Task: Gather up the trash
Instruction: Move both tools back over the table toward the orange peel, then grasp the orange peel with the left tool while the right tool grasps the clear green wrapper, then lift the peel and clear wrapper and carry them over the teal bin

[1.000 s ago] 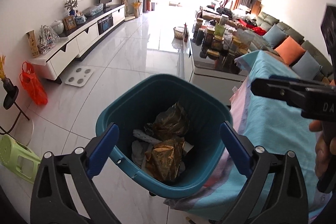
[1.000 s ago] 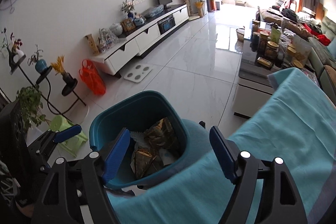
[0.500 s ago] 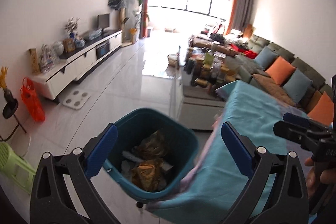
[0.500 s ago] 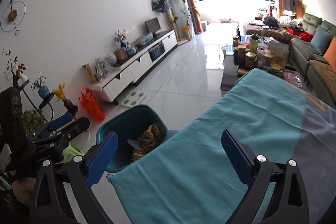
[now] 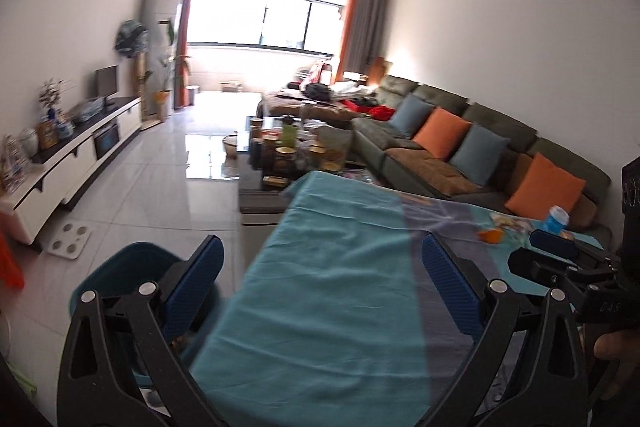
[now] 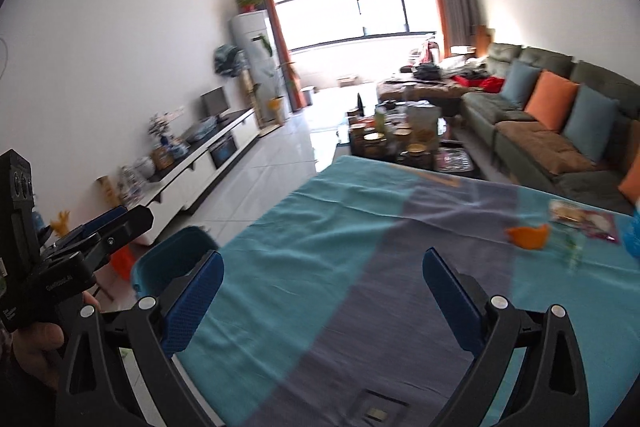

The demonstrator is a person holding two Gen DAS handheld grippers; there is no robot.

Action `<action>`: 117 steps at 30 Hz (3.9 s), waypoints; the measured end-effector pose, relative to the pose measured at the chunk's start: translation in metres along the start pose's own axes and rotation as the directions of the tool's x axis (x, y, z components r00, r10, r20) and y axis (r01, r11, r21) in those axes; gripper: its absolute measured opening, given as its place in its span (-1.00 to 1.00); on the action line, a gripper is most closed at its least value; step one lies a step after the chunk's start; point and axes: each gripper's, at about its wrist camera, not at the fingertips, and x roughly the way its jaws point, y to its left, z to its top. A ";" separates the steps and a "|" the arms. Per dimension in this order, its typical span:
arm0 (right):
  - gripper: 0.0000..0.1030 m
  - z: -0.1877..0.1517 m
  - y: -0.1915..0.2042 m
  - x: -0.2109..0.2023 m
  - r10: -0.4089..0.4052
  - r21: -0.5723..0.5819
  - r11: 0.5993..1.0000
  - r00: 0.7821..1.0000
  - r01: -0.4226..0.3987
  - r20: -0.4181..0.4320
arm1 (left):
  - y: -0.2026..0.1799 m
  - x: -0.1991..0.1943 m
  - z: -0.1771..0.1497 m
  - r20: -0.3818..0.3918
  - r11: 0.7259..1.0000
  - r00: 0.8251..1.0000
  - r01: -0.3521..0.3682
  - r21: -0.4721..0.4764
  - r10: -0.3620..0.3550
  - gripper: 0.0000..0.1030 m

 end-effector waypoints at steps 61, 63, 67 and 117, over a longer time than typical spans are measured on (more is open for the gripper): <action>0.03 -0.008 -0.282 0.082 -0.196 0.240 0.932 0.936 0.270 -0.293 | -0.320 0.333 -0.046 -0.516 0.849 0.828 0.422 0.318 -0.219 0.04; -0.21 -0.007 -0.284 0.082 -0.174 0.257 0.933 0.942 0.251 -0.288 | -0.323 0.336 -0.046 -0.522 0.846 0.822 0.432 0.313 -0.226 -0.02; -0.25 -0.008 -0.282 0.082 -0.180 0.235 0.939 0.940 0.252 -0.289 | -0.323 0.337 -0.045 -0.525 0.841 0.812 0.454 0.296 -0.254 -0.08; -0.52 0.009 0.017 -0.010 0.082 -0.032 0.996 0.995 -0.084 -0.061 | -0.022 0.063 -0.004 -0.176 0.986 0.978 0.131 0.100 -0.112 -0.63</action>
